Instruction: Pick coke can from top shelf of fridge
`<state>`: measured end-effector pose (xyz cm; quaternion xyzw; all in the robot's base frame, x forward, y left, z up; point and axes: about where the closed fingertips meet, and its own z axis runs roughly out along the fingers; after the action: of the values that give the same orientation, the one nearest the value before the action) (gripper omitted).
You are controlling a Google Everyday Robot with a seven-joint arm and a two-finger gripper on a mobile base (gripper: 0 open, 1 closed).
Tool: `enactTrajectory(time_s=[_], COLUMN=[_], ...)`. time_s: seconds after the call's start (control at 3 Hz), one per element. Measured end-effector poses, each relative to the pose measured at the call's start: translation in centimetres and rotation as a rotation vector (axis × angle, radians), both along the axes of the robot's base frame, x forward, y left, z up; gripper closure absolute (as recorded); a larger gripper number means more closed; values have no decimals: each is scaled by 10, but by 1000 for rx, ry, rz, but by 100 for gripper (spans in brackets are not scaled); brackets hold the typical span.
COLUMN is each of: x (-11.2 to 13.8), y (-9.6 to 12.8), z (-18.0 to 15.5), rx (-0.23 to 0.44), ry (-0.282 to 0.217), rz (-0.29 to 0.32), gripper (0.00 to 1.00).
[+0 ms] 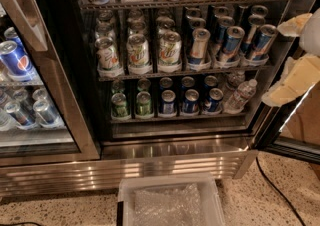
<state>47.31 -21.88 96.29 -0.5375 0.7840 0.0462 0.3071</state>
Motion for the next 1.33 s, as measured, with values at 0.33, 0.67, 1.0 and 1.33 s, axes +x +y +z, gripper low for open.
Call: enactTrajectory(time_s=[0.33, 0.67, 1.0, 1.33], x=[11, 11, 21, 47], y=[6, 6, 5, 4], z=[16, 16, 12, 10], rx=[86, 86, 136, 247], ry=[-63, -63, -86, -159], rz=[-36, -35, -74, -138], gripper=[0, 0, 0, 0])
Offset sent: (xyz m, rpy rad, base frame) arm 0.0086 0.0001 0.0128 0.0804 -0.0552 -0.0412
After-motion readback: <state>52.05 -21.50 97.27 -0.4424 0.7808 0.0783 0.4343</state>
